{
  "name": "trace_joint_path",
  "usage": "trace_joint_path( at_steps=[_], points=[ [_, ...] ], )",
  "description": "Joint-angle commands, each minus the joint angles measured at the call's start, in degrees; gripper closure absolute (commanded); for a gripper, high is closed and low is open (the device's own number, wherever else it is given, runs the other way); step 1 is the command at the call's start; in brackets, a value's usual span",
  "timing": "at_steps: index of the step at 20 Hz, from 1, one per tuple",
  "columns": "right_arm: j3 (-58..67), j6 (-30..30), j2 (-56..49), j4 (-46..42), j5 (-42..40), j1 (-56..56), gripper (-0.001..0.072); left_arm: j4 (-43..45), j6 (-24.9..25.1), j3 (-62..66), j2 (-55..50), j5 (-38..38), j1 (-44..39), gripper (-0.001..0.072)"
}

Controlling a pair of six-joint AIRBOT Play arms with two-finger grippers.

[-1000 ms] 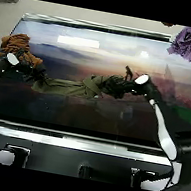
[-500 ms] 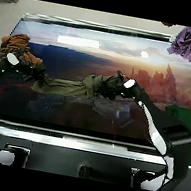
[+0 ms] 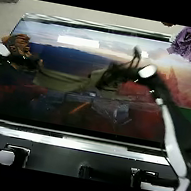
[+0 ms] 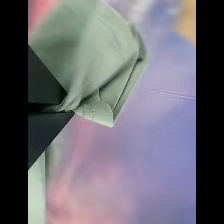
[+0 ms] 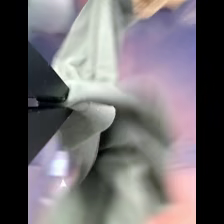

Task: Fold the clothes and pants, and hang the long-sleeved shirts on hangers.

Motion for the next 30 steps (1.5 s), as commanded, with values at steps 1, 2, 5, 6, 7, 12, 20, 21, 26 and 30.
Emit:
trace_joint_path(
  at_steps=[1,2,5,6,7,12,20,21,26,30],
  points=[
    [10.56,1.49,11.39,-8.70,0.52,-7.76,0.0685,4.28,1.33,11.89,4.42,-4.15,2.43,0.0693],
    [13.99,1.46,14.43,-9.90,1.20,-10.21,0.0685,5.79,1.60,16.20,6.45,-5.79,2.99,0.0693],
    [23.19,1.42,23.21,-12.59,4.92,-16.92,0.0684,10.73,1.73,25.44,13.84,-8.33,3.45,0.0693],
    [25.09,1.38,25.88,-12.92,5.99,-18.49,0.0683,10.95,1.73,26.88,16.57,-8.26,3.50,0.0693],
    [26.45,1.20,28.76,-13.00,6.82,-19.76,0.0683,10.93,1.73,27.82,19.32,-8.26,3.54,0.0693],
    [27.74,1.55,39.78,-14.38,5.57,-20.15,0.0683,10.64,-1.40,28.06,32.59,-8.98,3.52,0.0692],
    [27.67,14.16,26.25,-14.49,16.90,-19.98,0.0682,5.20,-5.77,22.16,28.52,-16.68,3.45,0.0693],
    [27.67,14.14,22.14,-13.79,20.15,-19.98,0.0682,3.50,-5.77,20.04,25.88,-17.27,2.84,0.0692],
    [27.56,13.92,-2.23,-12.68,25.75,-16.74,0.0682,2.99,-5.57,10.40,6.51,-14.08,-3.63,0.0692],
    [27.56,15.76,-18.36,-12.76,21.11,-11.52,0.0682,2.91,-5.88,10.01,-8.96,-8.52,-5.77,0.0692]
  ],
)
